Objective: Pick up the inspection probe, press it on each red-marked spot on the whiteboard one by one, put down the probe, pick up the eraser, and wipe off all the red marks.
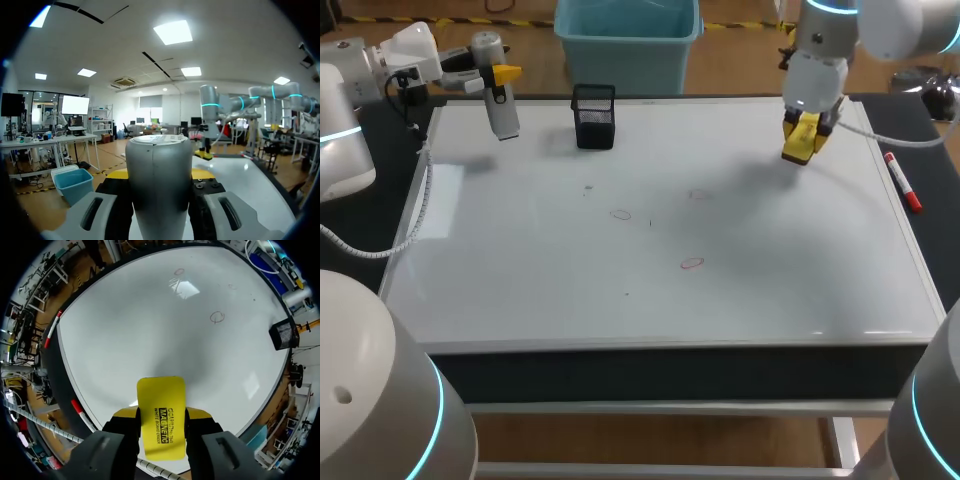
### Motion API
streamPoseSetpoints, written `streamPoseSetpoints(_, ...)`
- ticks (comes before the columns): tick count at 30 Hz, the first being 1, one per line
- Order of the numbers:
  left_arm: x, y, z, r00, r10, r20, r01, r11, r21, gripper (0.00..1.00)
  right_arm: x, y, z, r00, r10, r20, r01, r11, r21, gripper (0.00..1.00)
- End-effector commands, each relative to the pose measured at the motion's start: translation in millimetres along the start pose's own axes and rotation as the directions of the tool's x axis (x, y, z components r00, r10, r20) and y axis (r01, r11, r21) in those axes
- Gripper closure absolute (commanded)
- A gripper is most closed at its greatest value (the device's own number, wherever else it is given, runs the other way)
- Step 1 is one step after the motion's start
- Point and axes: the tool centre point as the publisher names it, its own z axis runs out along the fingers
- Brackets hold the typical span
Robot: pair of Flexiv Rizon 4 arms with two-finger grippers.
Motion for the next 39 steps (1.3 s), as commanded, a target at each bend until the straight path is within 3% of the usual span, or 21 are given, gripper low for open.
streamPoseSetpoints(1, -0.4, 0.1, 0.6, 1.000, 0.002, 0.000, -0.002, 1.000, 0.004, 1.00, 1.4, 0.2, -1.6, 1.000, -0.002, -0.001, 0.002, 1.000, 0.003, 1.00)
streamPoseSetpoints(37, -0.4, 0.1, 0.6, 1.000, 0.002, 0.000, -0.002, 1.000, 0.004, 1.00, 1.4, 0.2, -1.6, 1.000, -0.002, -0.001, 0.002, 1.000, 0.003, 1.00)
streamPoseSetpoints(39, 7.4, -2.1, 4.7, 1.000, 0.007, -0.012, -0.007, 1.000, 0.008, 1.00, 1.4, 0.2, -1.6, 1.000, -0.002, -0.001, 0.002, 1.000, 0.003, 1.00)
